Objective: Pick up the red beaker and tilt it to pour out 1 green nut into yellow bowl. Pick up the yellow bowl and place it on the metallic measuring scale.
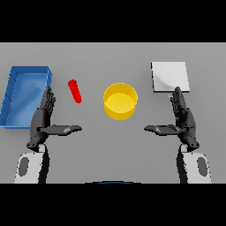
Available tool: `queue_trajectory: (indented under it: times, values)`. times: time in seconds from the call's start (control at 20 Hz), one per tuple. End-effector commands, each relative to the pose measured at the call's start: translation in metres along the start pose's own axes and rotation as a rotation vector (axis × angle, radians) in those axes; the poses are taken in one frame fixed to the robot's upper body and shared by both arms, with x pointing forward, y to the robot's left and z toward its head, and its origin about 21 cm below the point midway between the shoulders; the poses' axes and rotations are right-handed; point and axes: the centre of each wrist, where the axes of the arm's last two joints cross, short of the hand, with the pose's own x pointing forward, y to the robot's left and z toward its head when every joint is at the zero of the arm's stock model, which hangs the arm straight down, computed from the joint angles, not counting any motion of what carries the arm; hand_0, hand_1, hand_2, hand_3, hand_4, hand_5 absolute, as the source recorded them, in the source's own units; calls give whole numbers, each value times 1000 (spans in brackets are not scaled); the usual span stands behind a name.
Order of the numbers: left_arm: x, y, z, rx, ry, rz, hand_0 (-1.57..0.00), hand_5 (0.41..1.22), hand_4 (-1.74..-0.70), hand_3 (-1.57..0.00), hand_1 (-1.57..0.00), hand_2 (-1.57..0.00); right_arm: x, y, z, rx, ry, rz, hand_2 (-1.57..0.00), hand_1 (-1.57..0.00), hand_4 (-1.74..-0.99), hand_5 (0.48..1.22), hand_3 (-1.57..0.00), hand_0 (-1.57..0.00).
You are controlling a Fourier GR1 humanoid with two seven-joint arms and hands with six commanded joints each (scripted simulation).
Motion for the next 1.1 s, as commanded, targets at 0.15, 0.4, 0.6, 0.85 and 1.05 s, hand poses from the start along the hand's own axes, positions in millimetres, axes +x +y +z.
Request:
queue_trajectory:
  times: [0.15,0.4,0.6,0.85,1.05]
  values:
    - [0,-2,0,-1,0,1,1,660,-1141,1,1,1,1,2,-4,0,4,0,1,1,-1071,578,1,1]
    - [16,-4,28,-73,-83,-155,1,660,-1144,1,1,1,9,10,10,25,-143,289,1,1,-1066,576,1,1]
    - [28,-8,28,-93,-32,-195,1,655,-1138,1,1,1,11,12,16,50,-151,323,1,1,-1103,592,1,1]
    - [16,-9,14,-113,30,-209,1,647,-1137,1,1,1,18,7,15,85,-166,276,1,1,-1180,627,1,1]
    - [6,-5,-19,-105,64,-203,1,650,-1178,1,1,1,17,7,13,91,-165,252,1,1,-1215,628,1,1]
